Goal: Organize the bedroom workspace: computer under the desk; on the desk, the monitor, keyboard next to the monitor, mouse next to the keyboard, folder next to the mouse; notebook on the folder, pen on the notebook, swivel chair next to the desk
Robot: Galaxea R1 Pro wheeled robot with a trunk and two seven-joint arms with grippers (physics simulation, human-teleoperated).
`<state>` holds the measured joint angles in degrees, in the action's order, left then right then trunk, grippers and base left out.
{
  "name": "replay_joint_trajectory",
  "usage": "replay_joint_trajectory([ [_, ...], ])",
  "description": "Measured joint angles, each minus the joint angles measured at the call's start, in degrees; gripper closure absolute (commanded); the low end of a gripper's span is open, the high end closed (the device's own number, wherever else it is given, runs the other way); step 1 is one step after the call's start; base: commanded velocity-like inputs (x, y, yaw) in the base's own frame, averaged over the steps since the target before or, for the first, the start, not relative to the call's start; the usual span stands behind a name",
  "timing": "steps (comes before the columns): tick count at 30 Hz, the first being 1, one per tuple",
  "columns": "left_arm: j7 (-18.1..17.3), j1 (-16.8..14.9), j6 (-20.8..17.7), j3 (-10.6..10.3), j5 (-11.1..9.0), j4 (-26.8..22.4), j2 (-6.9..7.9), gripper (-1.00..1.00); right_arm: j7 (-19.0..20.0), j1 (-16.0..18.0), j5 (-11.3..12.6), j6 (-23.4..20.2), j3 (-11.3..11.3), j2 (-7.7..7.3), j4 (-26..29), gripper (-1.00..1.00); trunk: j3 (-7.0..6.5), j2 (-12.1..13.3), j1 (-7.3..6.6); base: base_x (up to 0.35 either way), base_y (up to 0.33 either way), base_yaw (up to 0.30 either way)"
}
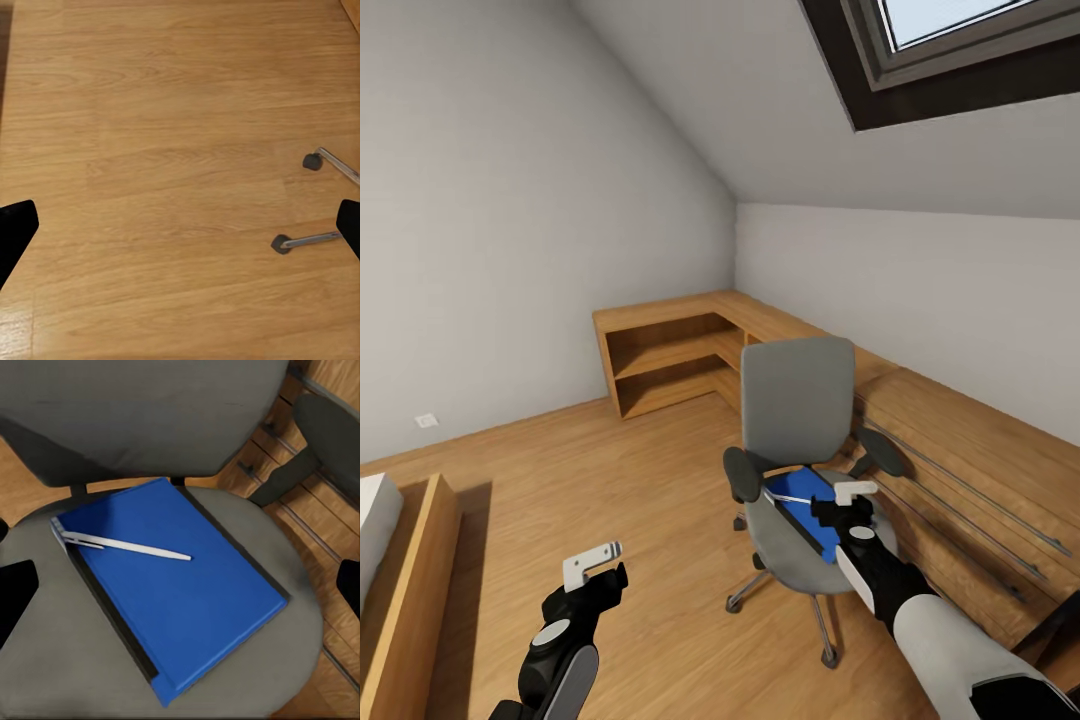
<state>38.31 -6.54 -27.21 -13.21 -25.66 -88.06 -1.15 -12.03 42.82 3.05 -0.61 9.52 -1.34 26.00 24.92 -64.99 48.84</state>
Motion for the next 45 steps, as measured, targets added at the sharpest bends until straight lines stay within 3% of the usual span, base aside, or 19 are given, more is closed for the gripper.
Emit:
replay_joint_trajectory([
  [11, -0.18, 0.0, 0.03, -0.55, -0.01, -0.09, 0.0, -1.0, 1.24, 0.01, 0.1, -0.56, -0.07, -0.08, 0.02, -1.0, 0.0, 0.0, -0.01, 0.027, 0.0, 0.0],
  [27, -0.03, 0.0, 0.18, -1.57, -0.01, -0.2, 0.05, -1.0, 4.75, 0.04, -0.09, -0.61, -0.04, -0.15, -0.03, -1.0, 0.0, 0.0, -0.03, 0.296, 0.0, 0.0],
  [28, -0.02, 0.0, 0.12, -1.58, 0.0, -0.2, 0.08, -1.0, 5.07, 0.01, -0.07, -0.52, -0.01, -0.98, -0.08, -1.0, 0.0, 0.0, -0.03, 0.325, 0.0, 0.0],
  [36, -0.02, 0.0, 0.11, -1.58, 0.0, -0.31, 0.09, -1.0, 6.9, 0.01, -0.89, -0.5, 0.06, -2.27, -0.15, -1.0, 0.0, 0.0, -0.03, 0.316, 0.0, 0.0],
  [37, -0.02, 0.0, 0.1, -1.58, 0.0, -0.35, 0.14, -1.0, 9.79, 0.0, -2.03, -0.5, 0.17, -3.27, -0.18, -1.0, 0.0, 0.0, -0.03, 0.235, 0.0, 0.0],
  [45, -0.12, 0.0, 0.1, -1.58, 0.0, -0.56, 0.16, -1.0, 18.99, 0.01, -4.4, -0.57, 0.39, -6.4, -0.24, -1.0, 0.0, 0.0, 0.0, 0.074, 0.0, 0.0],
])
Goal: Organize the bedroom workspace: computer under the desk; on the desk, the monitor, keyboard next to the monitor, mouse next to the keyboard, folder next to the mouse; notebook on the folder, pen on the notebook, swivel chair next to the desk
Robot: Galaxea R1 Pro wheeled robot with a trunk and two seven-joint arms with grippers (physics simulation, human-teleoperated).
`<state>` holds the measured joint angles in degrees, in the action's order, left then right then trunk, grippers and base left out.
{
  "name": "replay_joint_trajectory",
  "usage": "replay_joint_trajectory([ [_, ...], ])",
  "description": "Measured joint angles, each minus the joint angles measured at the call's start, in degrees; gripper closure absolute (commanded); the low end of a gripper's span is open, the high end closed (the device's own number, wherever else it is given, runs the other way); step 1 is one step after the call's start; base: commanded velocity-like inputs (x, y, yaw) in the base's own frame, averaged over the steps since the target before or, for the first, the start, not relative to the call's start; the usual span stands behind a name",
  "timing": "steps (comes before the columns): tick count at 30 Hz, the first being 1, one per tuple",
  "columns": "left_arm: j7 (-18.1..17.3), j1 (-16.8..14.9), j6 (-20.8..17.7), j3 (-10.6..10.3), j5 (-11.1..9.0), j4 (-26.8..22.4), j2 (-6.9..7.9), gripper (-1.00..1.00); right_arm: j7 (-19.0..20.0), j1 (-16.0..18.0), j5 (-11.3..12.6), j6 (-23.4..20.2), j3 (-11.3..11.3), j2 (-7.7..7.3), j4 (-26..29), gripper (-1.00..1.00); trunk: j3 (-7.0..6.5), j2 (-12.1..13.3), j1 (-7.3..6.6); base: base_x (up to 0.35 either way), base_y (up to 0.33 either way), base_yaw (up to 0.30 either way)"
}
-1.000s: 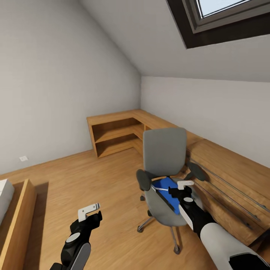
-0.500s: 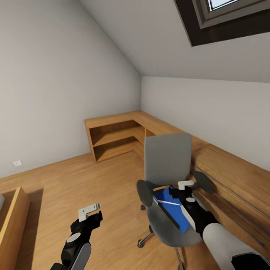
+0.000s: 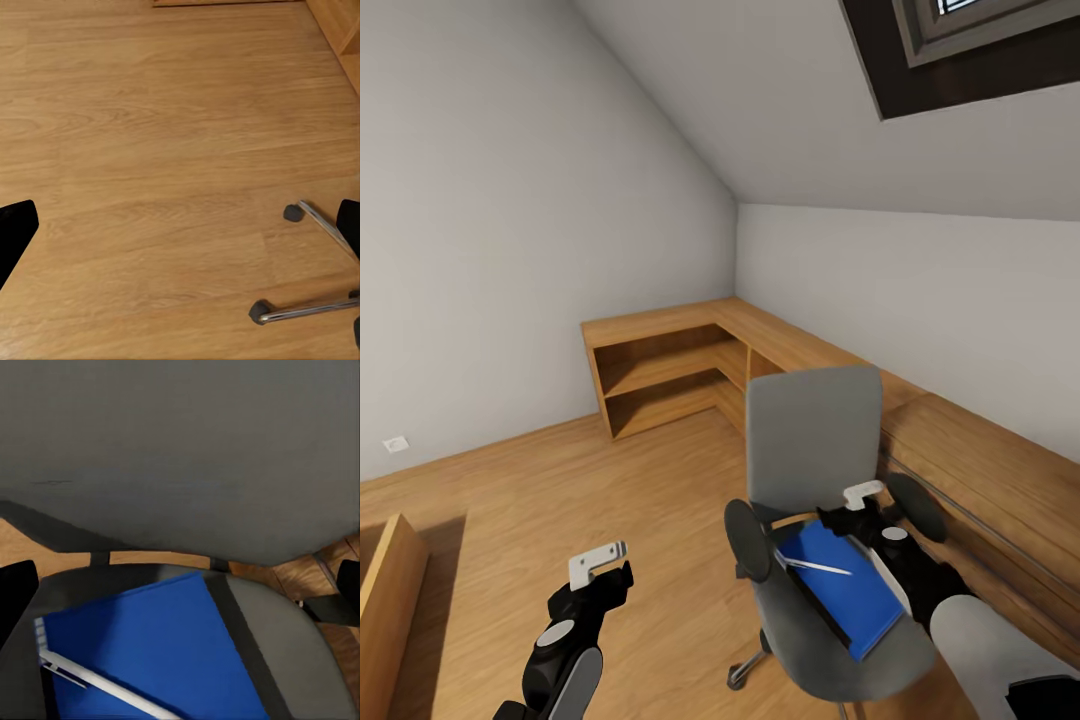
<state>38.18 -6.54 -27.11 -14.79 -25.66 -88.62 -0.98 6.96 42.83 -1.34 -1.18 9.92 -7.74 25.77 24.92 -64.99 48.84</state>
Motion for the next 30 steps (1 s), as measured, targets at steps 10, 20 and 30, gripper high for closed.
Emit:
replay_joint_trajectory([
  [10, 0.14, 0.0, 0.0, 0.04, -0.02, -1.7, -0.15, -1.0, 10.67, 0.02, -4.9, -0.14, 0.13, -3.62, -1.6, -1.0, 0.0, 0.0, 0.0, 0.007, 0.0, 0.0],
  [20, 0.19, 0.0, 0.0, 0.08, -0.09, -2.99, -0.17, -1.0, 21.79, 0.01, -10.5, -0.1, 0.11, -4.28, -2.91, -1.0, 0.71, -1.59, 0.88, 0.0, 0.0, 0.0],
  [30, 0.19, 0.0, -0.08, 0.1, -0.17, -3.24, -0.17, -1.0, 28.13, -0.02, -10.79, 0.1, 0.12, -6.5, -3.27, -1.0, 2.51, -5.6, 3.07, 0.0, 0.0, 0.0],
])
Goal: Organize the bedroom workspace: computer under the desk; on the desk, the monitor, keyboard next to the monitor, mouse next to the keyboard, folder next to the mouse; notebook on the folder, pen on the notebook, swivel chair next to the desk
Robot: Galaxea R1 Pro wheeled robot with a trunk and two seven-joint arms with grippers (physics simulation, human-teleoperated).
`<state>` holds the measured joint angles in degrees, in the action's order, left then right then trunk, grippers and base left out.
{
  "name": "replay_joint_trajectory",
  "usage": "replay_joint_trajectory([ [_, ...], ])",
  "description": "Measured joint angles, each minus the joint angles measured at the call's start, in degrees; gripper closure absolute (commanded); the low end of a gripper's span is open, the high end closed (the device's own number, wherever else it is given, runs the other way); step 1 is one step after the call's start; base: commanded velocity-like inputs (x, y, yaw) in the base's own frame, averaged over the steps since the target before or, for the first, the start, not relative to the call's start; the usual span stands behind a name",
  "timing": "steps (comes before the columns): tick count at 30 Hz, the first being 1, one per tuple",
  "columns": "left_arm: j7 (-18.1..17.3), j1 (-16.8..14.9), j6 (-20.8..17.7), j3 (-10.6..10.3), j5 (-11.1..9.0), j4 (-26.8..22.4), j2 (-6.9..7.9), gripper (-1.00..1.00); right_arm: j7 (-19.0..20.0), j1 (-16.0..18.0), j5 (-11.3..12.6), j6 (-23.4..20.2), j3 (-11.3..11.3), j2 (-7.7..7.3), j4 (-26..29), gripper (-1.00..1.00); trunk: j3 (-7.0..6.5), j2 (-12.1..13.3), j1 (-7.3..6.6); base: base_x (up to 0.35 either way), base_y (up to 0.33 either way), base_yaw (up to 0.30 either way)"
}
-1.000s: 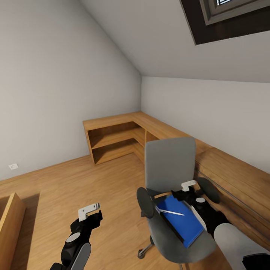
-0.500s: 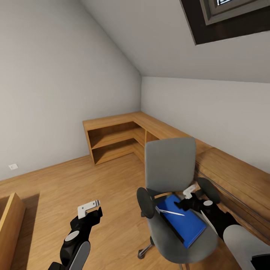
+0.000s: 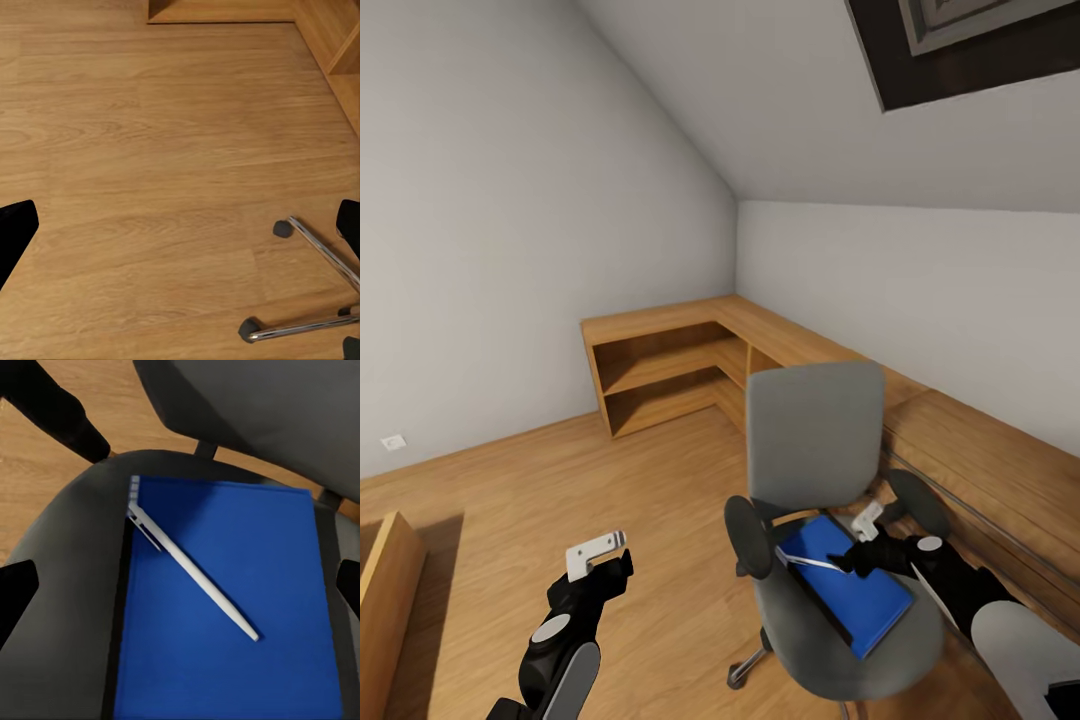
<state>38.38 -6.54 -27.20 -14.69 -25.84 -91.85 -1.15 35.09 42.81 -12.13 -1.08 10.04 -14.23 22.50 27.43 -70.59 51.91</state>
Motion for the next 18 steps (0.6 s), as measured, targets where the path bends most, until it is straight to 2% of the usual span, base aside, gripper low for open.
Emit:
replay_joint_trajectory([
  [18, 0.01, 0.0, 0.0, -0.01, -0.02, 0.07, -0.01, -1.0, 0.83, -0.02, -0.15, 0.29, 0.04, -0.02, -1.77, -1.0, 3.23, -7.22, 3.96, 0.0, 0.0, 0.0],
])
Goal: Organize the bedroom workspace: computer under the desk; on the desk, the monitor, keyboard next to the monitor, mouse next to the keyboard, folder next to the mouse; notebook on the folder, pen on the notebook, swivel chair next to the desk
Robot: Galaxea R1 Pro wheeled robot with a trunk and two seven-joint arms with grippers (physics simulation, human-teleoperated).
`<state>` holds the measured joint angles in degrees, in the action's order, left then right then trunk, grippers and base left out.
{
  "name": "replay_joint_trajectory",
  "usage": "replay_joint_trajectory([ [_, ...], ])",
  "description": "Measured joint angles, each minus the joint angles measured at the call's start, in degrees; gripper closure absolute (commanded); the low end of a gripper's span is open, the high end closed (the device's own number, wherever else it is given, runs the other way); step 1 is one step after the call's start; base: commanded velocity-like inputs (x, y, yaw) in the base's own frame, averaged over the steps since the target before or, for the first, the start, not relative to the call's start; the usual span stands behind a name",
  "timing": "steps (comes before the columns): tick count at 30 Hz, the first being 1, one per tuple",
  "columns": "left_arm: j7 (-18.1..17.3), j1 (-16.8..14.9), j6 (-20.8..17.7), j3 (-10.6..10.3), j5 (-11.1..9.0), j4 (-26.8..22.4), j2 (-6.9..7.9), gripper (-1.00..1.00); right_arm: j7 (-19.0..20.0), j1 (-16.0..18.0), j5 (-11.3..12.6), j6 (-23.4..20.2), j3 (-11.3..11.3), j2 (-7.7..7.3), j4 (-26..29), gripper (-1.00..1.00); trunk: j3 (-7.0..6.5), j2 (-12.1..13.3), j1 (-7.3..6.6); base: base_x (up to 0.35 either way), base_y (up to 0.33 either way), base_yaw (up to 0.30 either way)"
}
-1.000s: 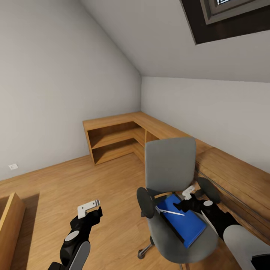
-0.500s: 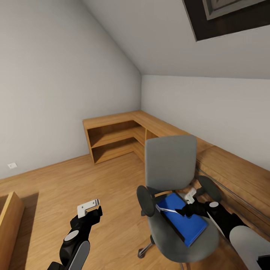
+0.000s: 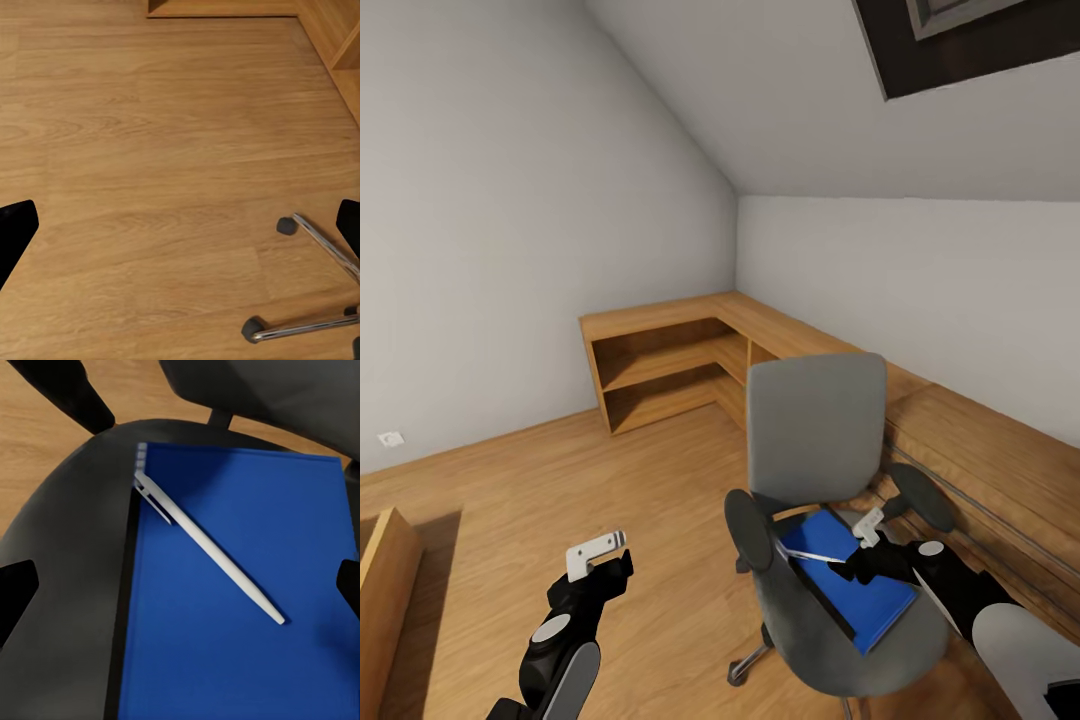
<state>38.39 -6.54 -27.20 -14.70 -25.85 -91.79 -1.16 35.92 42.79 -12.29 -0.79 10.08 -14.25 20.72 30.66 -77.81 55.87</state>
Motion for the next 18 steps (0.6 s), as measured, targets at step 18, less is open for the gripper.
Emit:
replay_joint_trajectory([
  [18, -0.05, 0.0, -0.05, -0.03, -0.08, 0.17, 0.01, -1.0, -0.13, 0.01, 0.13, 0.64, -0.08, 0.0, 0.04, -1.0, 2.34, -5.23, 2.86, 0.0, 0.0, 0.0],
])
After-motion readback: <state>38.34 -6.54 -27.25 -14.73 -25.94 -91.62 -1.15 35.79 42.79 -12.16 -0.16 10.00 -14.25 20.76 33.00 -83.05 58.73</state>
